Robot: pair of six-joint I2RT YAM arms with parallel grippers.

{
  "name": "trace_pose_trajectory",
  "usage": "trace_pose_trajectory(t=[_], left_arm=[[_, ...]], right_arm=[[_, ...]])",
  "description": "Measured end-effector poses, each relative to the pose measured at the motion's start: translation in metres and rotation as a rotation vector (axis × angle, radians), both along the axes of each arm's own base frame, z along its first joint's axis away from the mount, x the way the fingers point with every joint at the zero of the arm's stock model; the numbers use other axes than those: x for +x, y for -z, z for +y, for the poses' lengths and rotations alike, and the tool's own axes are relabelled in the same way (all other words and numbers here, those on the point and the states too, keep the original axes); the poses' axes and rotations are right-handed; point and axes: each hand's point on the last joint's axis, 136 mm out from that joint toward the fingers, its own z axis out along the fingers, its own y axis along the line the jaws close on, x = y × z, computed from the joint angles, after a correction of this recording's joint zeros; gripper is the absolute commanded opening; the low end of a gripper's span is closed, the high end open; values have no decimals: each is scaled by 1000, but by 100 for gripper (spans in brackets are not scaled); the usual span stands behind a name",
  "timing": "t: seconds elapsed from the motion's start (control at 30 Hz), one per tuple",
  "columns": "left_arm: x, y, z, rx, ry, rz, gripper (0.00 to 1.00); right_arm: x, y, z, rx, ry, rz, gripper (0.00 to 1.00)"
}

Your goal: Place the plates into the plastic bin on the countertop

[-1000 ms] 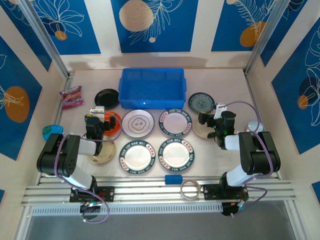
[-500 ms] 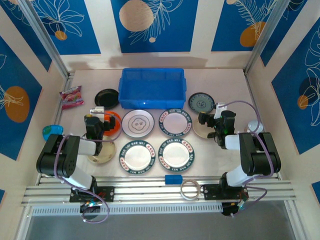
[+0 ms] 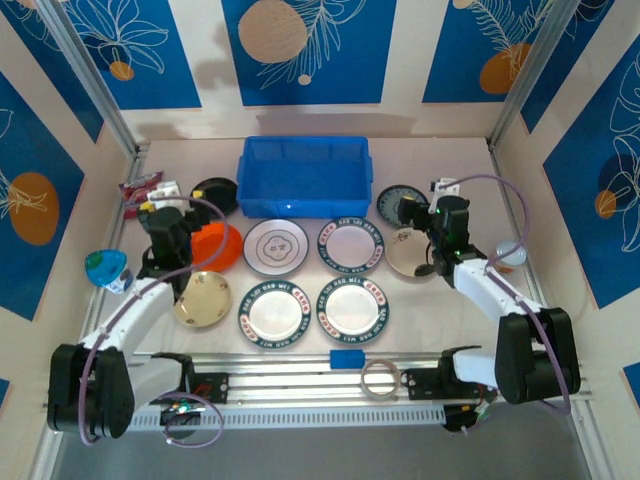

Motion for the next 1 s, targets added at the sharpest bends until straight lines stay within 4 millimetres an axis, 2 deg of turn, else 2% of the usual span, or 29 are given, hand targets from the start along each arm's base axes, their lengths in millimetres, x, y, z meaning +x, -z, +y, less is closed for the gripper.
trace_pose_trajectory(t=[0.13,0.2,0.3,0.4,0.5,0.6,0.67,0.77,0.9,1.0], left_arm=[[11,-42,-2,-60,-18,60,100],[15,-55,-9,-97,14,88,100],[12,-49,-21,-160,68,153,99],[8,-27,-34,-232,121,248,95],[8,-3,-44,-327,156,333,91],[10,14,-43,-395,147,387,84],[13,25,-35,-451,129,409,77],[22,41,-13,-566,81,407,68],[35,66,8,-681,29,404,56],[45,85,15,-746,13,414,48]], right_arm=[[6,-43,20,42,-1,15,99],[5,-70,41,59,-44,4,99],[1,-101,73,90,-127,8,99],[-1,-121,100,136,-211,32,99],[0,-121,119,202,-280,97,99],[-2,-106,134,257,-333,173,100],[-4,-93,143,291,-360,231,98],[-3,-77,155,335,-389,302,95],[3,-72,164,383,-413,342,88],[7,-73,168,409,-430,352,86]])
